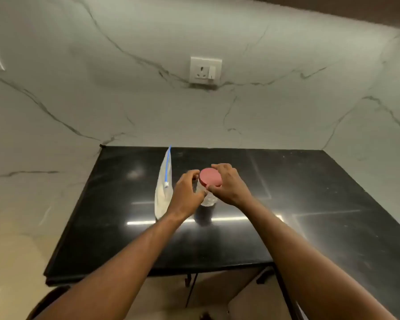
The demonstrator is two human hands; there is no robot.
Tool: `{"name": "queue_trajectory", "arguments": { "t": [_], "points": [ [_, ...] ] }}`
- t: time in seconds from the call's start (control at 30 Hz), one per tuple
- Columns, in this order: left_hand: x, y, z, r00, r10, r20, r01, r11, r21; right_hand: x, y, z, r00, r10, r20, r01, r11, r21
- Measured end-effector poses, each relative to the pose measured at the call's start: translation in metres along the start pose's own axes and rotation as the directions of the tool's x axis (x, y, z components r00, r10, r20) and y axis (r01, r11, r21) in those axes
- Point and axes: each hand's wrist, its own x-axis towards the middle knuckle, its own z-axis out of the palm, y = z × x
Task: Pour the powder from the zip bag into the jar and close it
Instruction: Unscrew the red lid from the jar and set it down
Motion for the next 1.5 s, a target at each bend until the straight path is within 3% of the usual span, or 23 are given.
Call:
{"name": "queue_trajectory", "arguments": {
  "t": [0.2,0.43,0.73,0.83,0.97,1.03,1.13,1.2,1.27,1.4,1.43,1.5],
  "points": [
    [0.04,-0.031,0.054,0.965,-0.246,0.087,0.249,0.968,-0.024,0.049,0.031,0.007,0.972,-0.072,0.225,0.119,0.972,-0.203],
    [0.05,-0.064,0.078,0.957,-0.291,0.003,0.29,0.954,-0.074,0.084,0.03,0.005,0.965,-0.203,0.166,0.254,0.886,-0.389],
    [0.053,-0.066,0.071,0.976,-0.218,-0.004,0.218,0.973,0.077,0.107,0.011,0.0,0.922,-0.179,0.343,0.306,0.879,-0.365],
    [0.053,-0.069,0.069,0.972,-0.236,0.011,0.235,0.969,0.07,0.111,0.008,-0.008,0.846,-0.23,0.481,0.412,0.854,-0.316],
    [0.053,-0.069,0.065,0.974,-0.22,0.044,0.217,0.973,0.078,0.111,0.006,-0.02,0.658,-0.337,0.673,0.572,0.805,-0.156],
    [0.053,-0.07,0.065,0.977,-0.205,0.058,0.2,0.976,0.081,0.107,0.008,-0.023,0.695,-0.378,0.612,0.55,0.828,-0.113],
    [0.053,-0.075,0.068,0.979,-0.199,0.044,0.196,0.978,0.066,0.102,0.009,-0.015,0.871,-0.255,0.419,0.446,0.768,-0.46],
    [0.053,-0.077,0.07,0.975,-0.22,0.031,0.217,0.974,0.064,0.1,0.008,-0.009,0.903,-0.179,0.391,0.394,0.707,-0.587],
    [0.053,-0.076,0.07,0.976,-0.215,0.035,0.212,0.974,0.075,0.1,0.005,-0.008,0.87,-0.192,0.454,0.429,0.747,-0.508],
    [0.051,-0.073,0.069,0.979,-0.202,0.03,0.197,0.973,0.123,0.105,-0.002,-0.015,0.657,-0.295,0.694,0.617,0.739,-0.271],
    [0.051,-0.073,0.069,0.98,-0.197,0.032,0.192,0.974,0.121,0.105,-0.003,-0.018,0.636,-0.309,0.707,0.612,0.76,-0.218],
    [0.05,-0.073,0.069,0.981,-0.189,0.035,0.185,0.976,0.112,0.103,-0.001,-0.019,0.694,-0.329,0.64,0.531,0.834,-0.147]
  ]
}}
